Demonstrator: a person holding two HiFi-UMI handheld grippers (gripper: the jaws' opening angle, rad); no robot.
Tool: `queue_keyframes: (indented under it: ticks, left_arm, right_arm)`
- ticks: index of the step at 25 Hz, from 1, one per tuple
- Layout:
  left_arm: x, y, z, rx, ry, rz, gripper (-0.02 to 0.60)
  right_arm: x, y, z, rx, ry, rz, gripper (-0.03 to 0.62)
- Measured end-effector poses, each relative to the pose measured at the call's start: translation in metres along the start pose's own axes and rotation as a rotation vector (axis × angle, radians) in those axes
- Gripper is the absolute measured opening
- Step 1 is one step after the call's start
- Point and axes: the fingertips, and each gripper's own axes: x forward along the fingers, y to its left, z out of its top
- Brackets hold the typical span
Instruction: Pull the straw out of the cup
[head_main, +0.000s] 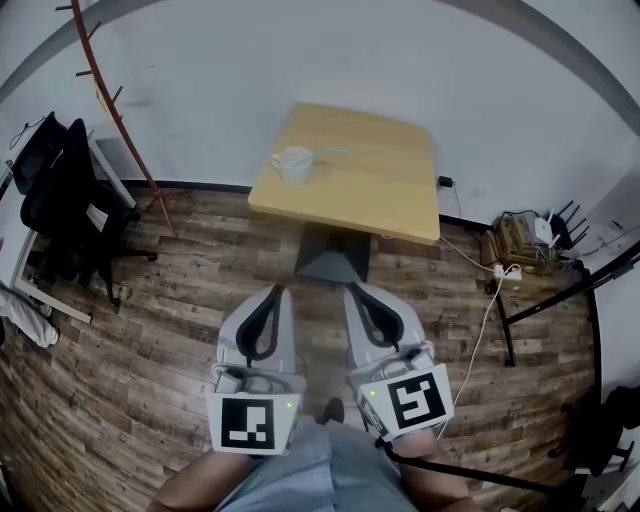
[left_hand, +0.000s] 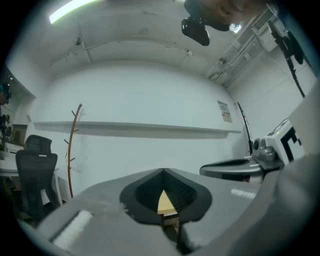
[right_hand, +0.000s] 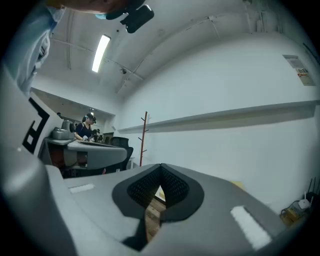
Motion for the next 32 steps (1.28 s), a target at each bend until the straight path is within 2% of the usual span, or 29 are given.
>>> queue_keyframes:
  ticks: [12,17,22,27,32]
  left_arm:
    - [0.007,-0.023,-0.002,-0.005,-0.011,0.03,0.008]
    - [0.015,-0.038,-0.003,0.011,-0.01,0.05,0.008]
    - [0.018,-0.048,-0.011,0.0,0.009,0.085,0.008]
    - [0.022,-0.048,-0.022,0.052,0.052,0.102,0.008]
    - [0.039,-0.039,-0.037,0.01,0.089,0.114,0.008]
  right_arm:
    - [-0.014,-0.016,-0.004,0.026,-0.016,0.051,0.006]
    - [-0.02,-0.033,-0.003,0.036,-0.059,0.086,0.006]
    - [-0.022,-0.039,-0.015,0.062,-0.022,0.121,0.007]
    - [-0.016,-0.052,-0.029,0.079,-0.008,0.122,0.008]
    - [0.003,-0.066,-0.046,0.117,0.037,0.114,0.007]
